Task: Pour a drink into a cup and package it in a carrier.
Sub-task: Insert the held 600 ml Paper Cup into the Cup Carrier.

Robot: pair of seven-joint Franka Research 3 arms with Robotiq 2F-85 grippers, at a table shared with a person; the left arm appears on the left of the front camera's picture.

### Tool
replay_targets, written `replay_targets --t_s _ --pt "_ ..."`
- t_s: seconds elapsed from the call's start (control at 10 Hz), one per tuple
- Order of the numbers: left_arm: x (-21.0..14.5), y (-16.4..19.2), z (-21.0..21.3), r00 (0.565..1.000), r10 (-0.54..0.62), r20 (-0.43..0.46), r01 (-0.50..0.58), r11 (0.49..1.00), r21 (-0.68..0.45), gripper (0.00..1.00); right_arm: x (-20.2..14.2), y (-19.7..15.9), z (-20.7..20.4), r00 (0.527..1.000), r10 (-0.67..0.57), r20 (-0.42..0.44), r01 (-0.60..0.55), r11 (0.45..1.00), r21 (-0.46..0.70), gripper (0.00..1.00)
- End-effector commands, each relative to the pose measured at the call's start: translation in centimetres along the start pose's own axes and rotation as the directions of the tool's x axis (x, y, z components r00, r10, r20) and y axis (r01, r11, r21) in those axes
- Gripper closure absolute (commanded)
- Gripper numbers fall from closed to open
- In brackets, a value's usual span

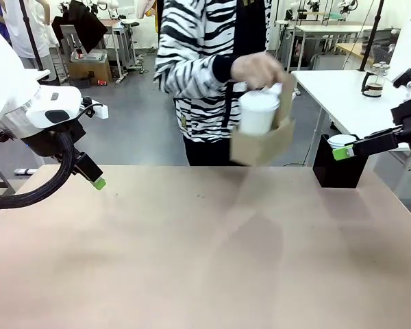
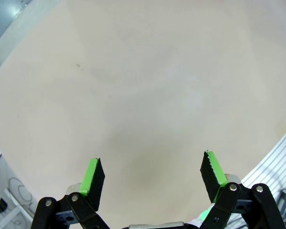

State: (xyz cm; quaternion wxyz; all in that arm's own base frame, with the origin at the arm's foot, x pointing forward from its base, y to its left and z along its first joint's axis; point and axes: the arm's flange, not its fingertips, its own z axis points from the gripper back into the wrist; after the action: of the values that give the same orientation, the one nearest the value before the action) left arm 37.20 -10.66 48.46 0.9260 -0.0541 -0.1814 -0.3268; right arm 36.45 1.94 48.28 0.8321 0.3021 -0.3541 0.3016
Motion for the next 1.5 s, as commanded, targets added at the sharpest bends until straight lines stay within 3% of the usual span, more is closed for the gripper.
replay_targets --t_s 0.0,1.4 --pt "-0.14 0.09 -0.08 1.000 0.005 -0.004 -0.005 1.000 0.007 0.00 -0.17 0.15 0.18 1.000 -0.021 -0.019 0.021 1.000 -0.013 0.00" --pt "-0.14 0.09 -0.08 1.000 0.005 -0.004 -0.005 1.000 0.007 0.00 -0.17 0.15 0.18 1.000 -0.021 -0.019 0.021 1.000 -0.013 0.00"
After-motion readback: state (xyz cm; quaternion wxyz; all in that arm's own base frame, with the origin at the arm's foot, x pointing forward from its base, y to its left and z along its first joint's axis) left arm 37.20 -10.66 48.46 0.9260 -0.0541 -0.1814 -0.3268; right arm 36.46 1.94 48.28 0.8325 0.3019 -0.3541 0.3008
